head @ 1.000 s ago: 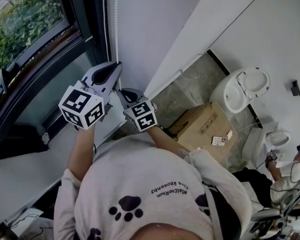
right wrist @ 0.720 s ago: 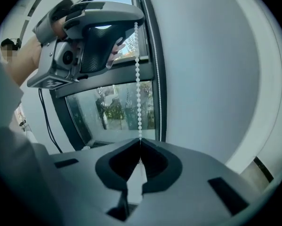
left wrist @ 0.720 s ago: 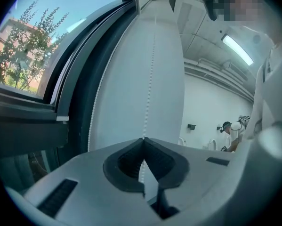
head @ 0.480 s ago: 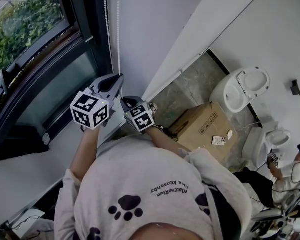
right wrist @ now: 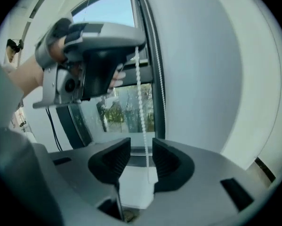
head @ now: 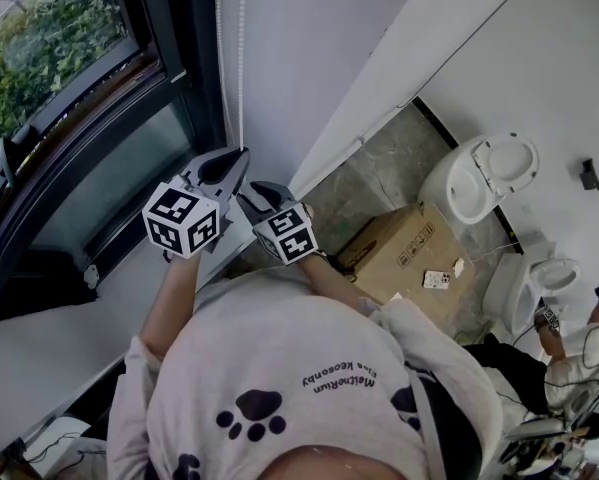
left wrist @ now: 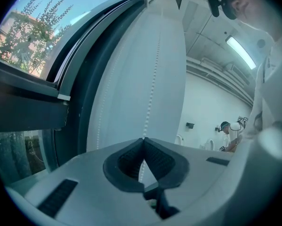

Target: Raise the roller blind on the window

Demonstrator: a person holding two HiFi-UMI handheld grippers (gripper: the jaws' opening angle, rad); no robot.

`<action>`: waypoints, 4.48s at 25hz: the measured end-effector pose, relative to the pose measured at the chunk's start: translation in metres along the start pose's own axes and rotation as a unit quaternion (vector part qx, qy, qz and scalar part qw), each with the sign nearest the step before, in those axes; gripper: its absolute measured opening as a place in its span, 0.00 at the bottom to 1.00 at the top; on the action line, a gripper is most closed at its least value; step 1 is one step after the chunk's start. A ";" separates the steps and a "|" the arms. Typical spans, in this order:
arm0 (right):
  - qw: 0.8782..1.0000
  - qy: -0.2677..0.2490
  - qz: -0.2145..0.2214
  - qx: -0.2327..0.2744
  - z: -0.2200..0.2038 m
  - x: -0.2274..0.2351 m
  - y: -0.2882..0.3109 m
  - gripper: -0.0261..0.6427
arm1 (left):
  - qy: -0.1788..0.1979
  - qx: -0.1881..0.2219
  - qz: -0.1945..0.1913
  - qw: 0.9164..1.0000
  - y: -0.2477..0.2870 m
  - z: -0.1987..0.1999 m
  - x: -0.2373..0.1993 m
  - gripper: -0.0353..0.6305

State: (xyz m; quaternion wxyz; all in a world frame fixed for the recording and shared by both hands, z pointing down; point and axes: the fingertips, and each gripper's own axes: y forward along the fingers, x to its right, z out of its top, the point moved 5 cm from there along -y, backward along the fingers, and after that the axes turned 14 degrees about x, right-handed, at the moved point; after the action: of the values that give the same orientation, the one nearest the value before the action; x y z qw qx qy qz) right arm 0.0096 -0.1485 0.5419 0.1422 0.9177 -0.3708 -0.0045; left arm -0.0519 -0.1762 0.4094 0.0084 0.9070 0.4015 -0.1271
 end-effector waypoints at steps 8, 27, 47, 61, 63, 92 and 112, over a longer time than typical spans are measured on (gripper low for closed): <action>0.992 -0.026 -0.043 0.120 0.107 0.012 -0.050 0.19 | 0.000 0.006 -0.002 1.000 -0.001 0.001 -0.002 0.06; 0.956 -0.087 -0.012 0.278 0.291 -0.016 -0.058 0.16 | -0.006 0.013 -0.017 1.000 -0.001 0.000 -0.001 0.06; 0.963 -0.066 -0.036 0.259 0.264 -0.017 -0.045 0.06 | 0.006 -0.003 -0.002 1.000 -0.013 -0.034 0.000 0.06; 0.972 -0.061 -0.052 0.221 0.199 -0.018 -0.033 0.06 | -0.013 -0.058 0.013 0.998 -0.027 -0.097 -0.009 0.06; 0.973 -0.056 -0.053 0.218 0.194 -0.017 -0.033 0.05 | -0.014 -0.062 0.014 0.998 -0.027 -0.102 -0.009 0.06; 0.981 -0.037 -0.046 0.187 0.162 -0.017 -0.025 0.05 | -0.007 -0.012 -0.001 1.000 -0.054 -0.066 -0.005 0.15; 0.981 -0.045 -0.038 0.186 0.161 -0.022 -0.027 0.05 | 0.076 0.102 -0.064 0.990 -0.027 0.144 0.027 0.16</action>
State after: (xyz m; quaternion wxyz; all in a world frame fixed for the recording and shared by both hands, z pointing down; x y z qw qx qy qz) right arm -0.0067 -0.1561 0.3783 -0.0484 0.9404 -0.3361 0.0178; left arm -0.0865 -0.1558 0.2656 -0.1229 0.8825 0.4432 -0.0983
